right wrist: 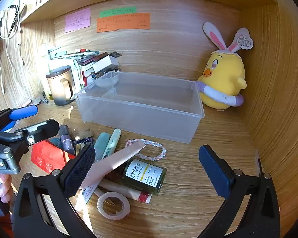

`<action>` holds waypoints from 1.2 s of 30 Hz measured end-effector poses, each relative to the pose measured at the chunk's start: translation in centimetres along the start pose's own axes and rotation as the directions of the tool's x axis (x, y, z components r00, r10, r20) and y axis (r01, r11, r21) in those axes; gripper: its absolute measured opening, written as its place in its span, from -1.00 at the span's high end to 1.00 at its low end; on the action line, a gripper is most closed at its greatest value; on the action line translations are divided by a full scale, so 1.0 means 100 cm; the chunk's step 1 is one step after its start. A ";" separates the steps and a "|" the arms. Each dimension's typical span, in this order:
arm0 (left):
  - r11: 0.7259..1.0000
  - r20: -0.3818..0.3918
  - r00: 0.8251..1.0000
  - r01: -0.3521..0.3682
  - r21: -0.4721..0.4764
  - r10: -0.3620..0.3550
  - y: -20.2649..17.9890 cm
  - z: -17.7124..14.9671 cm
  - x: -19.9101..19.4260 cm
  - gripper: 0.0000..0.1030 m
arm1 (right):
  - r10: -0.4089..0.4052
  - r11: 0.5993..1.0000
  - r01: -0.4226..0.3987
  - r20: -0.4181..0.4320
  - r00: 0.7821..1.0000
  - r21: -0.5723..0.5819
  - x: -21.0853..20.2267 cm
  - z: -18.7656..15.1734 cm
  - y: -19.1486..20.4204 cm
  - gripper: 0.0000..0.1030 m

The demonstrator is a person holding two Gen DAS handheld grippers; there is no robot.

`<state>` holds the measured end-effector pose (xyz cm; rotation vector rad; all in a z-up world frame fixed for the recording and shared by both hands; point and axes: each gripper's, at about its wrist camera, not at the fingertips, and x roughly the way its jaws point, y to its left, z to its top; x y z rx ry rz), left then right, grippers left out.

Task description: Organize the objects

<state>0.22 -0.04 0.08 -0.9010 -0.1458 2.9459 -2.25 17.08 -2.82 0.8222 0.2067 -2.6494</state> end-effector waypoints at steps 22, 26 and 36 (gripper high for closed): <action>1.000 -0.015 1.000 0.000 0.012 0.000 -0.002 -0.001 0.002 -1.00 | 0.010 0.999 -0.008 -0.023 1.000 0.046 0.003 0.002 -0.008 -1.00; 1.000 -0.014 1.000 0.005 0.015 -0.005 -0.003 -0.001 0.001 -1.00 | 0.010 0.999 -0.009 -0.022 1.000 0.044 0.003 0.002 -0.009 -1.00; 1.000 -0.016 1.000 0.009 0.018 -0.008 -0.006 -0.001 0.002 -1.00 | 0.011 0.999 -0.010 -0.019 1.000 0.041 0.001 0.002 -0.009 -1.00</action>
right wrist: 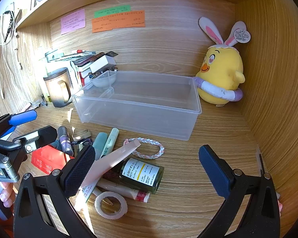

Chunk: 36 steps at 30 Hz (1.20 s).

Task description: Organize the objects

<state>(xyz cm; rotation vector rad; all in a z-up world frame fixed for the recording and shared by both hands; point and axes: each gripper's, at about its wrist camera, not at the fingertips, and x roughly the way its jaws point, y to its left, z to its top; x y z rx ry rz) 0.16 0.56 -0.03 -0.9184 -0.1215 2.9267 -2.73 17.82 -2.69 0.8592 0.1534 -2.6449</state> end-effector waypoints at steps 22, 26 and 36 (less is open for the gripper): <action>1.000 0.004 1.000 0.015 0.007 -0.015 -0.002 -0.002 -0.001 -1.00 | 0.009 1.000 -0.009 -0.003 1.000 0.011 0.000 -0.002 0.000 -1.00; 1.000 -0.007 1.000 0.020 -0.005 -0.020 0.000 -0.001 0.000 -1.00 | 0.011 1.000 -0.011 -0.002 1.000 0.011 0.000 -0.003 0.001 -1.00; 0.998 0.000 1.000 0.026 -0.058 -0.027 0.028 -0.005 -0.006 -1.00 | 0.016 1.000 -0.015 -0.009 1.000 0.026 -0.002 -0.009 -0.005 -1.00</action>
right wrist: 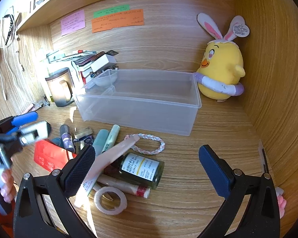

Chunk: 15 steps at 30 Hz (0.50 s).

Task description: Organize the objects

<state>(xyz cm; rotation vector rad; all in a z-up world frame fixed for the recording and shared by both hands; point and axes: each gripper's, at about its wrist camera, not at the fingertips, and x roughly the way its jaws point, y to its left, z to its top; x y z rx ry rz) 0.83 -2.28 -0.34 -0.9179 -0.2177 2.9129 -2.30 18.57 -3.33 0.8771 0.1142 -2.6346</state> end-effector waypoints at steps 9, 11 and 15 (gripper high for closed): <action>0.993 -0.079 0.992 -0.106 -0.046 0.103 0.044 -0.015 0.005 -0.70 | 0.017 0.995 -0.012 -0.061 0.998 0.095 0.008 -0.013 -0.028 -1.00; 0.993 -0.103 0.990 -0.103 -0.061 0.096 0.050 -0.017 0.008 -0.68 | 0.023 0.993 -0.015 -0.072 0.997 0.114 0.011 -0.015 -0.032 -1.00; 0.995 -0.134 0.989 -0.074 -0.072 0.064 0.055 -0.014 0.015 -0.68 | 0.036 0.991 -0.024 -0.093 0.995 0.130 0.017 -0.019 -0.033 -1.00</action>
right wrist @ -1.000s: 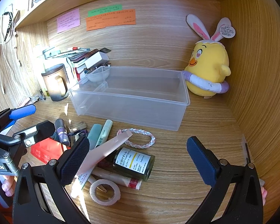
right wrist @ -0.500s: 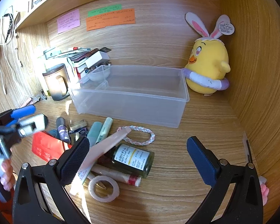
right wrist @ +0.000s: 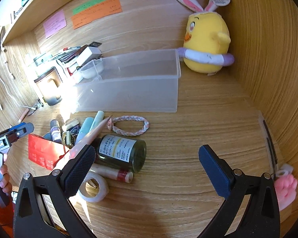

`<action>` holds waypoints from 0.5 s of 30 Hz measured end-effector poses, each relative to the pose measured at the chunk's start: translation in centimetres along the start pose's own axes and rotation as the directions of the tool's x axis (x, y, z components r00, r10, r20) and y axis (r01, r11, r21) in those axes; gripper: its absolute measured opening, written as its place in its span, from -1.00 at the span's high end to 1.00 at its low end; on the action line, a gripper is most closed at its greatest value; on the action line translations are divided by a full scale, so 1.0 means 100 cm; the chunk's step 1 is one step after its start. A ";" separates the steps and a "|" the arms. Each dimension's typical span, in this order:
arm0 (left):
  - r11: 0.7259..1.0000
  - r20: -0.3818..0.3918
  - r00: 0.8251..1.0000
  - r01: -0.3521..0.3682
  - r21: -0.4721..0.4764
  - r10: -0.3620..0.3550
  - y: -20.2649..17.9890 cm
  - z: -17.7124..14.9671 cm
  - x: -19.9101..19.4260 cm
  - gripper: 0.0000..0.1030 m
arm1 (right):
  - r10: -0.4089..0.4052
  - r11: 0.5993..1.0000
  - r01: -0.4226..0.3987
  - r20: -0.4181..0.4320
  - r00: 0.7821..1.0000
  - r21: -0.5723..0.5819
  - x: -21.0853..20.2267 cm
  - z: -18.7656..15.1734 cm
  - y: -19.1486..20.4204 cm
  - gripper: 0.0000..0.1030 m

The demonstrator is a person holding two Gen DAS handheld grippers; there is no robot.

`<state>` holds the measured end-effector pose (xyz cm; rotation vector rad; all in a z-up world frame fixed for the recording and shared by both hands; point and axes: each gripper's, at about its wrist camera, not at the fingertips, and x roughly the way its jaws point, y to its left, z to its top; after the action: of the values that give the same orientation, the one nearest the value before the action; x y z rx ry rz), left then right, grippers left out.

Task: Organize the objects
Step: 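Grasp the dark green bottle with the right gripper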

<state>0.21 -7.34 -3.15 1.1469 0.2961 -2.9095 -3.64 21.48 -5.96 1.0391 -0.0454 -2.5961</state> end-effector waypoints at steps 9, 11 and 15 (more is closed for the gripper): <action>0.990 -0.105 0.994 0.041 0.136 -0.027 -0.028 0.009 0.029 -0.92 | -0.008 0.999 0.008 -0.019 1.000 -0.032 0.010 0.003 0.010 -0.99; 0.986 -0.113 0.994 0.032 0.163 -0.014 -0.033 0.009 0.034 -0.92 | 0.011 1.000 -0.012 -0.034 0.999 -0.027 0.014 0.003 0.011 -0.99; 0.983 -0.143 0.990 0.033 0.179 -0.007 -0.033 0.009 0.045 -0.93 | 0.010 0.999 -0.012 -0.053 0.999 -0.034 0.021 0.003 0.016 -0.98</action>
<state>-3.95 -3.92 -4.93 1.3860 0.0425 -2.9280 -4.77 19.28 -6.90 1.0919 0.0058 -2.5492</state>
